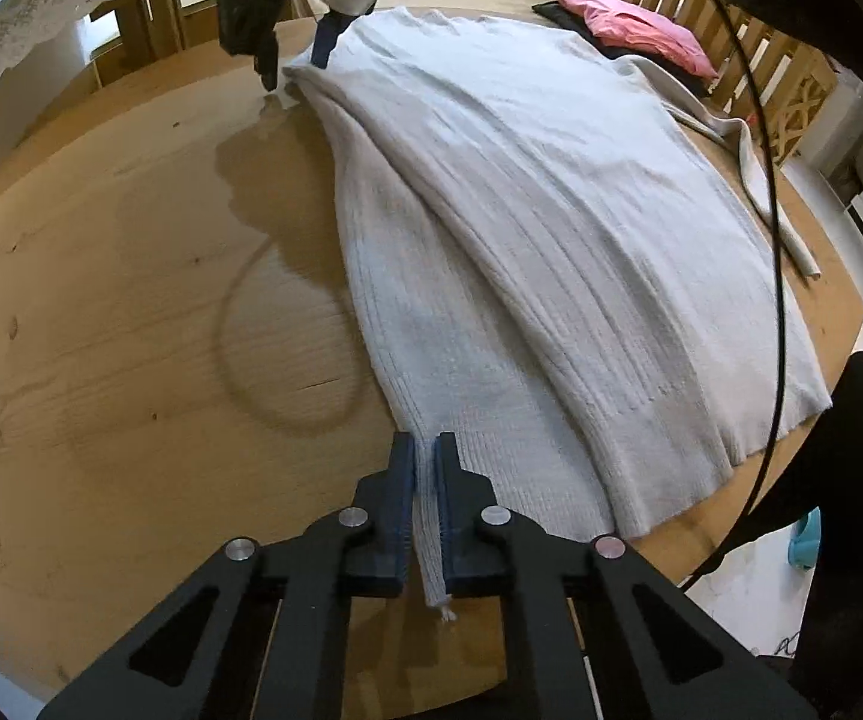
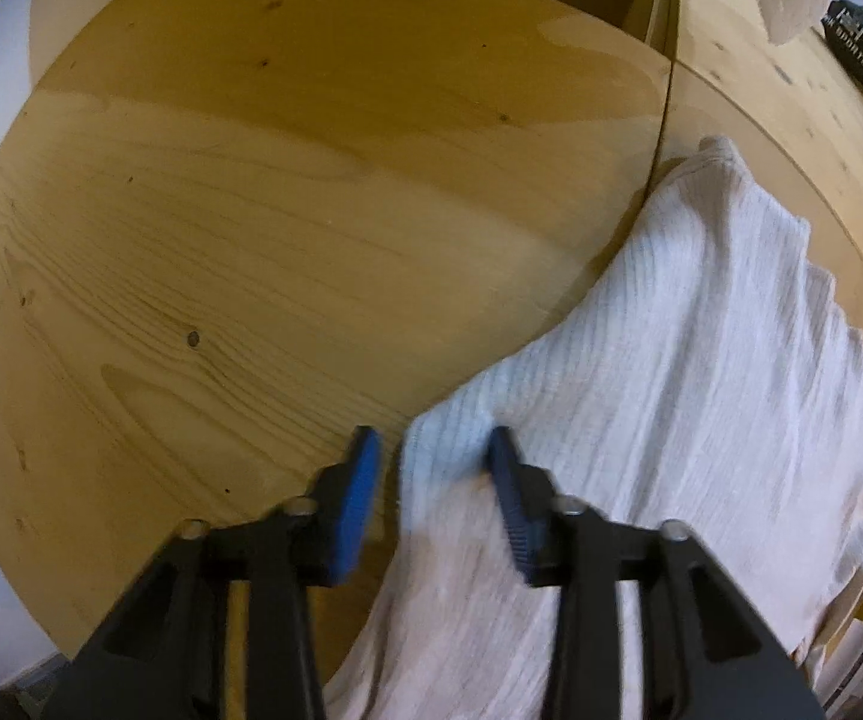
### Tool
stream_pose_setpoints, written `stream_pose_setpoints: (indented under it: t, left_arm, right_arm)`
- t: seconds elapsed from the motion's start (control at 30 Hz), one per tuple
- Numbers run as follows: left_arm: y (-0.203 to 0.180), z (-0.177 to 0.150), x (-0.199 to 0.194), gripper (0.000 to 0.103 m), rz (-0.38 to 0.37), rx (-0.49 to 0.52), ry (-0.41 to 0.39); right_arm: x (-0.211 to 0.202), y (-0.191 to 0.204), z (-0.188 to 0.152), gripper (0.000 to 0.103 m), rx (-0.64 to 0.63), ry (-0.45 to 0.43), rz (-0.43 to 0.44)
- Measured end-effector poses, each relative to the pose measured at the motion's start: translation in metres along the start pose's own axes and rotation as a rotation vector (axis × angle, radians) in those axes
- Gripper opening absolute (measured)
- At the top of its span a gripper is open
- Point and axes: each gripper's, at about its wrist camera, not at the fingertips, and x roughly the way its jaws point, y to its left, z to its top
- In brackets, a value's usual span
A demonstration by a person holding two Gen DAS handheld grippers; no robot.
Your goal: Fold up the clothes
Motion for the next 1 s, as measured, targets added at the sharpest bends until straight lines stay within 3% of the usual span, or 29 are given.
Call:
stream_pose_setpoints:
  t: [0.07, 0.27, 0.47, 0.6, 0.7, 0.83, 0.93, 1.0]
  left_arm:
    - [-0.001, -0.001, -0.008, 0.005, -0.025, -0.011, -0.024]
    - [-0.016, 0.003, -0.032, 0.005, -0.059, 0.043, -0.072]
    - [-0.057, 0.017, -0.049, 0.005, -0.051, 0.264, -0.096]
    - [-0.083, 0.022, -0.043, 0.005, -0.05, 0.369, -0.066]
    - [-0.1, 0.024, -0.034, 0.005, -0.06, 0.43, -0.04]
    - [-0.124, 0.019, -0.006, 0.005, -0.094, 0.498, 0.044]
    - [-0.134, 0.009, 0.009, 0.01, -0.102, 0.542, 0.1]
    - [-0.136, 0.006, 0.005, 0.026, -0.118, 0.544, 0.106]
  right_arm:
    - [-0.007, -0.016, -0.007, 0.016, 0.031, -0.021, 0.032]
    - [-0.042, -0.085, -0.044, 0.013, 0.179, -0.108, 0.203]
    - [-0.077, -0.153, -0.08, 0.013, 0.326, -0.194, 0.373]
    - [-0.08, -0.212, -0.121, 0.013, 0.421, -0.218, 0.384]
    - [-0.061, -0.245, -0.145, 0.013, 0.466, -0.19, 0.359]
    - [-0.033, -0.268, -0.162, 0.013, 0.486, -0.159, 0.352]
    - [-0.027, -0.273, -0.165, 0.014, 0.471, -0.169, 0.347]
    - [-0.03, -0.275, -0.167, 0.016, 0.444, -0.161, 0.315]
